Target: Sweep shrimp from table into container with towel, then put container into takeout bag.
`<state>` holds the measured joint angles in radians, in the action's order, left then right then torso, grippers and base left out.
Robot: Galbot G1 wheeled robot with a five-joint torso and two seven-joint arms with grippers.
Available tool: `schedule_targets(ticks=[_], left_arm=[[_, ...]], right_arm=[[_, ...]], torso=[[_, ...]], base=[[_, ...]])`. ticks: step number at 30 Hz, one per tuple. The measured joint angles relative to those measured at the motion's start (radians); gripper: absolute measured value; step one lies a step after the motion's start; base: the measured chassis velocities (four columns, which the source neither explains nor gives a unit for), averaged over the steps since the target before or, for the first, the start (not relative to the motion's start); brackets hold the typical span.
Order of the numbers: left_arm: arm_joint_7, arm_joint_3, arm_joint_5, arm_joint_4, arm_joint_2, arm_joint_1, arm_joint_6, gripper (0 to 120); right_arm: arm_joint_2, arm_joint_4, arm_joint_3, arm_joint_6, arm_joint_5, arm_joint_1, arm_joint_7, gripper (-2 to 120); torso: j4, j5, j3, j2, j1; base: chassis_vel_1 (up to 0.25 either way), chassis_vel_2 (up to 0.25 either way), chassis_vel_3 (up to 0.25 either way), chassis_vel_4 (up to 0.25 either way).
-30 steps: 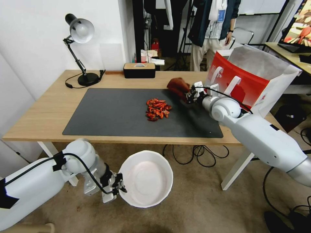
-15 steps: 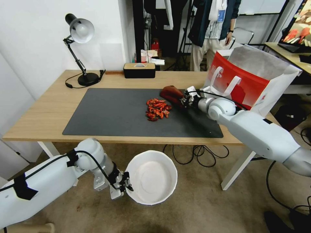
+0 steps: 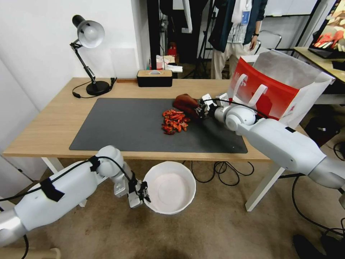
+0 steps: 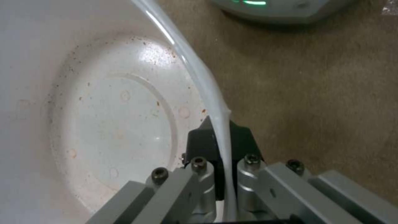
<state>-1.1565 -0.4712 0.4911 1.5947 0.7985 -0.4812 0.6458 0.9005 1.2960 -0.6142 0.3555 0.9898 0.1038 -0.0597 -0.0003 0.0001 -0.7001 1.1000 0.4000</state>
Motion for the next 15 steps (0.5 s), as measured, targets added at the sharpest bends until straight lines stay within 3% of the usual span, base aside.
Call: schedule_targets(ticks=[5,15], left_arm=[[0.001,-0.010,-0.004,0.001,0.000,0.008,-0.001,0],[0.001,-0.019,-0.012,-0.021,0.001,0.029,-0.003,0]], right_arm=[[-0.017,0.007,-0.004,-0.003,-0.011,0.020,-0.073,5],[-0.044,0.028,-0.001,-0.002,-0.029,0.045,-0.096,5]], torso=[[0.0003,-0.0001,0.000,0.000,0.000],[0.0006,-0.0001,0.000,0.000,0.000]], base=[[0.000,0.000,0.000,0.000],[0.000,0.000,0.000,0.000]])
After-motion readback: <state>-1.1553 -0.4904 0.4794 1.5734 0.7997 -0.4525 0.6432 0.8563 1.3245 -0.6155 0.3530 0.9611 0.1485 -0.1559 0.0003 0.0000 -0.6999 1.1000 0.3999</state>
